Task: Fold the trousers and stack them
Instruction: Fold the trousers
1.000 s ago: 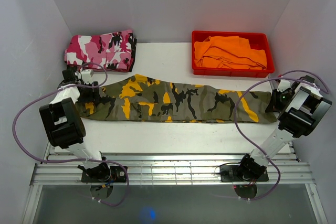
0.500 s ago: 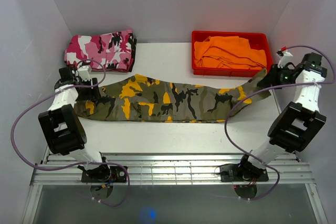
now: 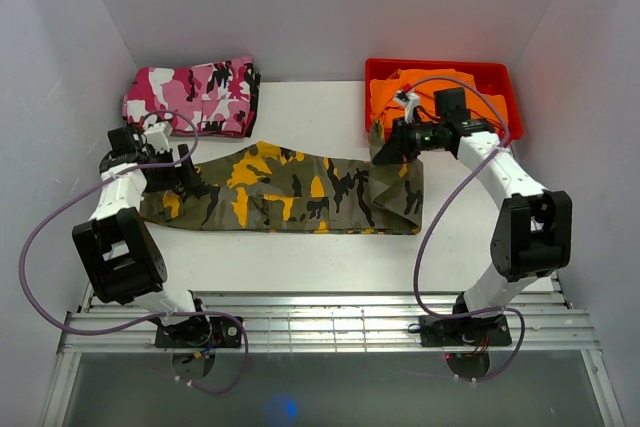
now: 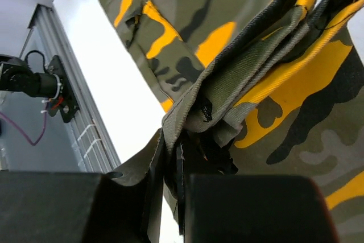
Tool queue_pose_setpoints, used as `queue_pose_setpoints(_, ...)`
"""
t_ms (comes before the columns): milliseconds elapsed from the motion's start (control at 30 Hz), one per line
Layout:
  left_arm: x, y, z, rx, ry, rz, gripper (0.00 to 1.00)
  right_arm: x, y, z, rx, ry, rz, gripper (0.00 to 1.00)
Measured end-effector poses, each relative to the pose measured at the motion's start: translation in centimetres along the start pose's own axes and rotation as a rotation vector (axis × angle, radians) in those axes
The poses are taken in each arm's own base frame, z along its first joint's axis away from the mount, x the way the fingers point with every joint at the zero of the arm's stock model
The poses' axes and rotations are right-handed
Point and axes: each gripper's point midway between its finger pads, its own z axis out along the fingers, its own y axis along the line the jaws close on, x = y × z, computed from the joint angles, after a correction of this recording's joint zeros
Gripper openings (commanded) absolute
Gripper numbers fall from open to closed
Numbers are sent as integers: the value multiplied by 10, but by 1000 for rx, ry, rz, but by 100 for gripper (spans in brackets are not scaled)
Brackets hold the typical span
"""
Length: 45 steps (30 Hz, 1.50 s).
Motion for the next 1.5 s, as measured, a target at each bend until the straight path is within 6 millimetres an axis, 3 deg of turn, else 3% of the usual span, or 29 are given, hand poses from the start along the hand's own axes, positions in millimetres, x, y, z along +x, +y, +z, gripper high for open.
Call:
queue_pose_setpoints(133,-6,-3,-8,2,-29,-10,98,10,20,49,-84,59,-9,8)
queue_pose_setpoints(333,-3,0,-9,-3,-25,-43,98,36,26,112,-148,133,44,8)
queue_pose_setpoints(533,11,6,-4,6,17,-104,98,35,28,146,-151,109,76,8)
queue_pose_setpoints(700,28,8,6,16,68,-147,98,30,41,164,-168,80,88,8)
queue_pose_setpoints(900,41,6,10,28,104,-169,98,43,45,191,-173,106,131,8)
queue_pose_setpoints(1033,41,6,10,31,104,-169,98,54,39,211,-173,145,180,33)
queue_pose_setpoints(1067,41,6,10,32,104,-169,98,56,38,215,-175,154,191,53)
queue_pose_setpoints(1200,41,4,10,40,102,-169,98,63,45,220,-193,179,226,82)
queue_pose_setpoints(1367,40,0,10,63,97,-170,98,56,66,216,-260,178,206,81)
queue_pose_setpoints(1500,36,-6,8,97,92,-167,98,39,84,196,-312,157,143,81)
